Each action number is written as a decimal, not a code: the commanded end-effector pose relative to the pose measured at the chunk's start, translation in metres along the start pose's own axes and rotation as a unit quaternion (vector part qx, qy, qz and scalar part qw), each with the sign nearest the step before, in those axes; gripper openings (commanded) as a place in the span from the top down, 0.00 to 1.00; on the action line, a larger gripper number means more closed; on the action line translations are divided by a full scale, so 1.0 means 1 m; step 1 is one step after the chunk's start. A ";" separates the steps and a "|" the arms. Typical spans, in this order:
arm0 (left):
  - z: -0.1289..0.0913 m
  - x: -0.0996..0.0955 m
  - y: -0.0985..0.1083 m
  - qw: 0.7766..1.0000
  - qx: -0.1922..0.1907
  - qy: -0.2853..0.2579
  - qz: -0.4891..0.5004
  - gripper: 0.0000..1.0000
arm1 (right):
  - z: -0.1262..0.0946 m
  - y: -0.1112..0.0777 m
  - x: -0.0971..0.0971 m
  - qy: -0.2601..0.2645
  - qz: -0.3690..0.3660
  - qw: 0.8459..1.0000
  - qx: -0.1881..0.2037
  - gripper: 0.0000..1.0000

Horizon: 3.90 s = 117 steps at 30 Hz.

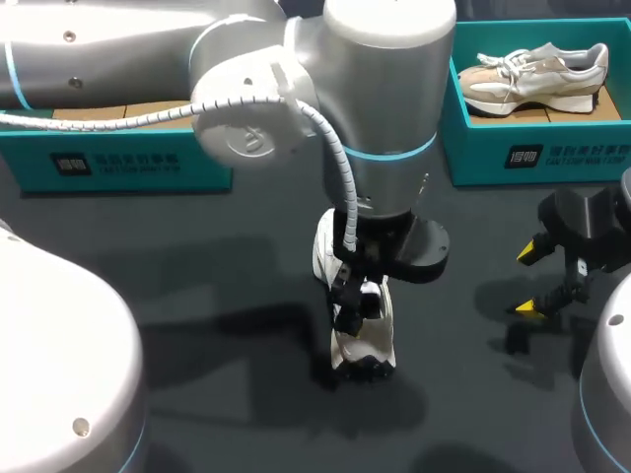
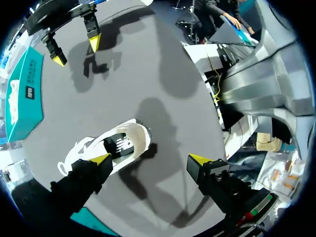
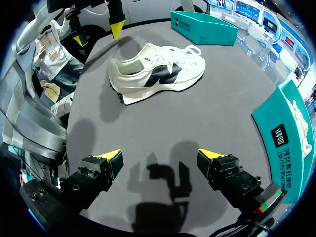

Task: Take the shoe out of the shoebox, open the shoe tongue, remove and reinsert the insole, then place the shoe into the shoebox

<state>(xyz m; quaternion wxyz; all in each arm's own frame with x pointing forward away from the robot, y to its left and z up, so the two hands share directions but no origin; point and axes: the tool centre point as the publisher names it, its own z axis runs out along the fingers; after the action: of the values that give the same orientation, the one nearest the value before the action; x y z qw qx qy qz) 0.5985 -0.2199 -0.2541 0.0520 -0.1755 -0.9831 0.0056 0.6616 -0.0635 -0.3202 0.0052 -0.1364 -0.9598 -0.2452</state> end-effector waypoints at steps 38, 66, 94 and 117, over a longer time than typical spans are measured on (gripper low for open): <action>0.099 -0.004 -0.023 0.981 -0.036 0.015 -0.189 0.18 | -0.001 0.000 0.002 -0.001 0.000 1.000 0.001 0.00; 0.127 -0.009 -0.010 0.978 -0.013 -0.006 -0.207 0.45 | -0.001 0.000 0.002 -0.001 0.000 1.000 0.001 0.00; 0.044 -0.009 0.018 0.982 0.022 0.039 -0.183 1.00 | -0.001 0.000 0.002 -0.001 0.000 1.000 0.001 0.00; 0.016 -0.011 0.027 0.985 0.024 0.036 -0.169 1.00 | -0.001 0.000 0.002 -0.001 0.000 1.000 0.001 0.00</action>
<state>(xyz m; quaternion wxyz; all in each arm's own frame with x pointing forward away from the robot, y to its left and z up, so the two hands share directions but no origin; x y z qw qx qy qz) 0.6149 -0.1986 -0.2786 0.0934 -0.0034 -0.9955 0.0138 0.6616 -0.0635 -0.3202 0.0052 -0.1364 -0.9598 -0.2452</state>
